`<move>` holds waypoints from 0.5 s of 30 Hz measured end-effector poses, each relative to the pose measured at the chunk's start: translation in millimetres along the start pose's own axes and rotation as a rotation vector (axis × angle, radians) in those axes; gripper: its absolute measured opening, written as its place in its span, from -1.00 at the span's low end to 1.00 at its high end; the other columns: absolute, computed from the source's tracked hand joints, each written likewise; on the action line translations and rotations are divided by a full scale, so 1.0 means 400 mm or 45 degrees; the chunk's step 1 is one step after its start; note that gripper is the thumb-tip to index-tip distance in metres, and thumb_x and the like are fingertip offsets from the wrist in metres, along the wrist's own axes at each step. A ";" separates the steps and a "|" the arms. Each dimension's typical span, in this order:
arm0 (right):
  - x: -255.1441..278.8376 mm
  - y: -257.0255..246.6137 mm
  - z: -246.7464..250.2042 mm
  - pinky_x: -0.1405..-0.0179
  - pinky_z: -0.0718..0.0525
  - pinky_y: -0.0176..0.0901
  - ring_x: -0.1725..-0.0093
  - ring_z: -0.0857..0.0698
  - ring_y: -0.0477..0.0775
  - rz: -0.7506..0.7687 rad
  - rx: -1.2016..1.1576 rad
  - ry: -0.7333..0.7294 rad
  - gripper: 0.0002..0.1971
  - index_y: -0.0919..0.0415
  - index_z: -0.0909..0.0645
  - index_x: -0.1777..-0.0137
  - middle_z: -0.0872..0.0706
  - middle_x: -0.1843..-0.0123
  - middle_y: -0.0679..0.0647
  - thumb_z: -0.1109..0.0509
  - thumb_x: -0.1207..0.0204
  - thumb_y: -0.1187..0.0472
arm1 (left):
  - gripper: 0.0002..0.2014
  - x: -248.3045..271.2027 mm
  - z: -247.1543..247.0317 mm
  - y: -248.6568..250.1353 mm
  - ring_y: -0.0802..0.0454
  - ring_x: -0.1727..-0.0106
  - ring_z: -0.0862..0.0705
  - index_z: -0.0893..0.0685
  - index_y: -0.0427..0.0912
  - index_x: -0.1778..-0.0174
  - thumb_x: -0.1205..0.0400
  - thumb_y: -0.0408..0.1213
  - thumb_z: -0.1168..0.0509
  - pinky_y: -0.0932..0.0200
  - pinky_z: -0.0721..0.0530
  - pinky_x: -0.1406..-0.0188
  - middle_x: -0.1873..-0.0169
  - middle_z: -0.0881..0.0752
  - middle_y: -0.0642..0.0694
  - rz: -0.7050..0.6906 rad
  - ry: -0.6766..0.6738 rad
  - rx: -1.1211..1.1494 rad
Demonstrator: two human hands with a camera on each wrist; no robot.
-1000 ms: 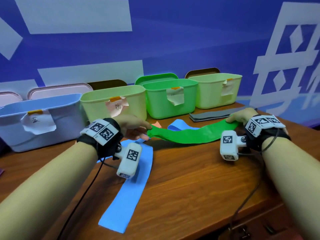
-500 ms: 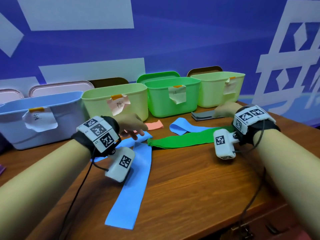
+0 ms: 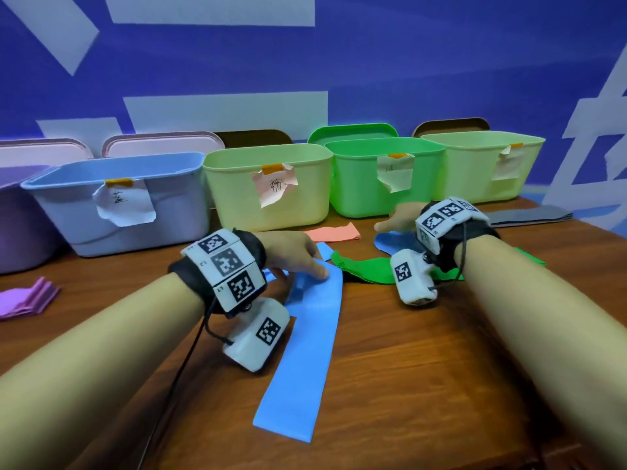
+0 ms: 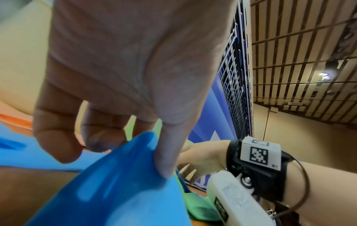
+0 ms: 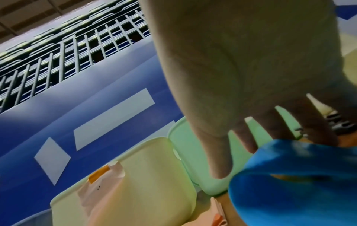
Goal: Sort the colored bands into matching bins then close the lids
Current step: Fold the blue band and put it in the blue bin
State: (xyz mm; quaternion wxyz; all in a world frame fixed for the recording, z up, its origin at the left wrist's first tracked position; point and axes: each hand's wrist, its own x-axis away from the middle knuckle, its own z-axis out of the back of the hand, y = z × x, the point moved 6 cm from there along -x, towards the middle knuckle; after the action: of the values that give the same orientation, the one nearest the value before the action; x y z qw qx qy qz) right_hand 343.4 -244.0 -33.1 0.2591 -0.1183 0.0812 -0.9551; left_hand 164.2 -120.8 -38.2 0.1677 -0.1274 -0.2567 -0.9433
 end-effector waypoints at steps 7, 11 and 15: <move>-0.006 0.025 0.064 0.17 -0.56 -0.10 0.13 -0.63 0.19 -0.031 -0.140 0.336 -0.72 0.40 -0.64 0.08 -0.68 0.11 0.23 -0.49 -0.46 0.13 | -0.89 0.041 0.044 -0.018 0.11 0.11 -0.53 -0.62 -0.09 0.18 -0.64 -0.17 -0.28 0.26 -0.53 0.13 0.21 -0.61 0.03 -0.094 -0.016 0.101; 0.035 0.038 0.134 0.17 -0.38 -0.27 0.08 -0.53 0.05 0.169 -0.710 0.835 -0.84 0.27 -0.65 -0.04 -0.59 0.09 0.11 -0.38 -0.47 0.35 | -0.83 0.084 0.083 -0.026 0.14 0.09 -0.55 -0.63 -0.06 0.21 -0.66 -0.37 -0.23 0.25 -0.44 0.09 0.20 -0.66 0.07 -0.238 0.009 0.402; 0.097 0.063 0.205 0.17 -0.35 -0.35 0.08 -0.50 -0.02 0.313 -1.017 1.258 -0.83 0.32 -0.61 -0.04 -0.58 0.10 0.06 -0.29 -0.47 0.35 | -0.81 0.113 0.128 -0.025 0.07 0.15 -0.61 -0.56 -0.14 0.21 -0.63 -0.50 -0.22 0.20 -0.53 0.04 0.21 -0.66 -0.05 -0.336 0.145 0.711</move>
State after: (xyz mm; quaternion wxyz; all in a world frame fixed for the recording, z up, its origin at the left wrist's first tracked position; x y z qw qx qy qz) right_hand 345.0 -292.9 47.3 0.2346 0.2582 0.5530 -0.7566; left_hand 127.1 -97.1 15.2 0.0865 0.0110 -0.5102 -0.8556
